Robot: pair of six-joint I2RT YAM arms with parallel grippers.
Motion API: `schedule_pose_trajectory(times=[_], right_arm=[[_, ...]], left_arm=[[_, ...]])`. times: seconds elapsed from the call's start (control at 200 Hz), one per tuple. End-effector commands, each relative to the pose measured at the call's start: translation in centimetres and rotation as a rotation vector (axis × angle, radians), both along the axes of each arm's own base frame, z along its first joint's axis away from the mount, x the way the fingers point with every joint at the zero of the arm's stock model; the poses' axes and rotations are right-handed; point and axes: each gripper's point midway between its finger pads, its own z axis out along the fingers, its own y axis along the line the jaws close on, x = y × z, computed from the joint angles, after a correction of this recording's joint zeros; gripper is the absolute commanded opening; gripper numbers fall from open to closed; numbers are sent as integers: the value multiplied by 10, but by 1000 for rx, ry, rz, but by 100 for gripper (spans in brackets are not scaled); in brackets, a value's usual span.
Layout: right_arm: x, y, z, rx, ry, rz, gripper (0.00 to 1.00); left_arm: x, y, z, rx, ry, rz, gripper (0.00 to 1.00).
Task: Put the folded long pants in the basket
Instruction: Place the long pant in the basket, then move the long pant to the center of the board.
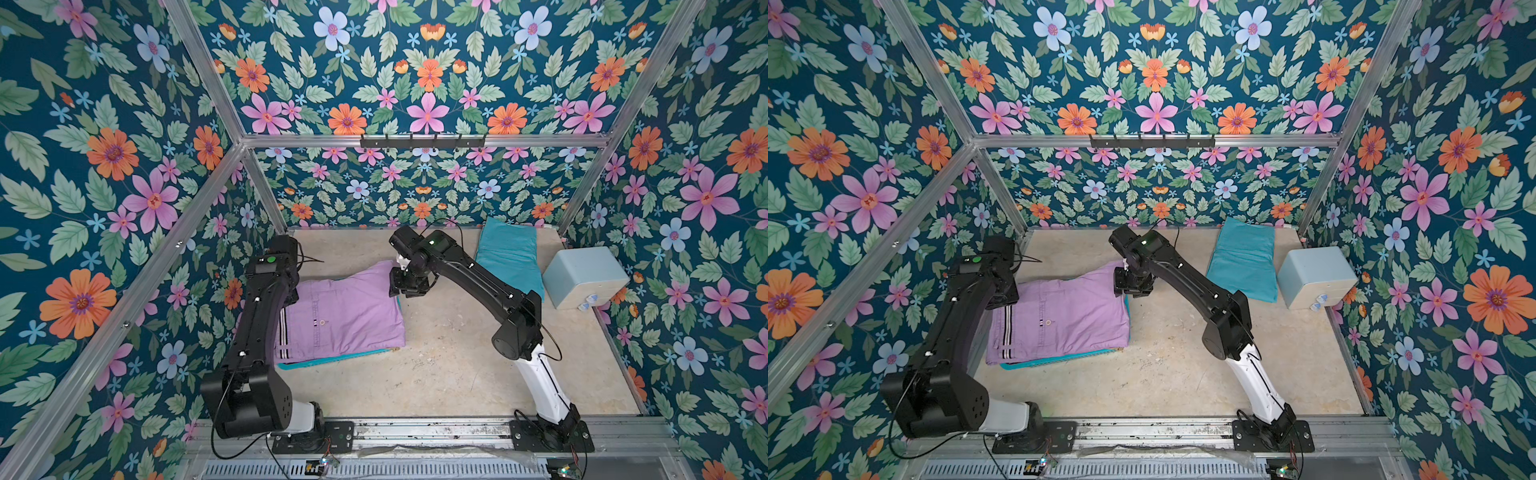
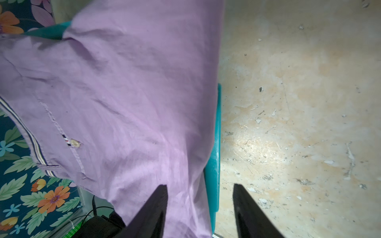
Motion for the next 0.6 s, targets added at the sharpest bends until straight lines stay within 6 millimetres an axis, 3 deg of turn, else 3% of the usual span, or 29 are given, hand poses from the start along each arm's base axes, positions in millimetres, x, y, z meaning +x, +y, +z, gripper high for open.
schedule_pose_trajectory(times=[0.0,0.115,0.255,0.365,0.45,0.595], right_arm=[[16,-25,14,-17,-64,-11,63],[48,-78,10,-6,-63,-147,63],[91,-163,-16,16,-48,-375,56],[121,-236,-40,-32,-24,-553,40],[144,-281,-56,-109,-53,-637,24],[167,-330,-85,-239,6,-701,23]], left_arm=[[34,-64,16,-340,-208,-186,60],[55,-141,37,-647,-372,-405,61],[59,-205,34,-671,-370,-551,61],[56,-254,22,-730,-341,-656,60],[54,-280,13,-757,-329,-709,60],[51,-290,-6,-736,-280,-734,61]])
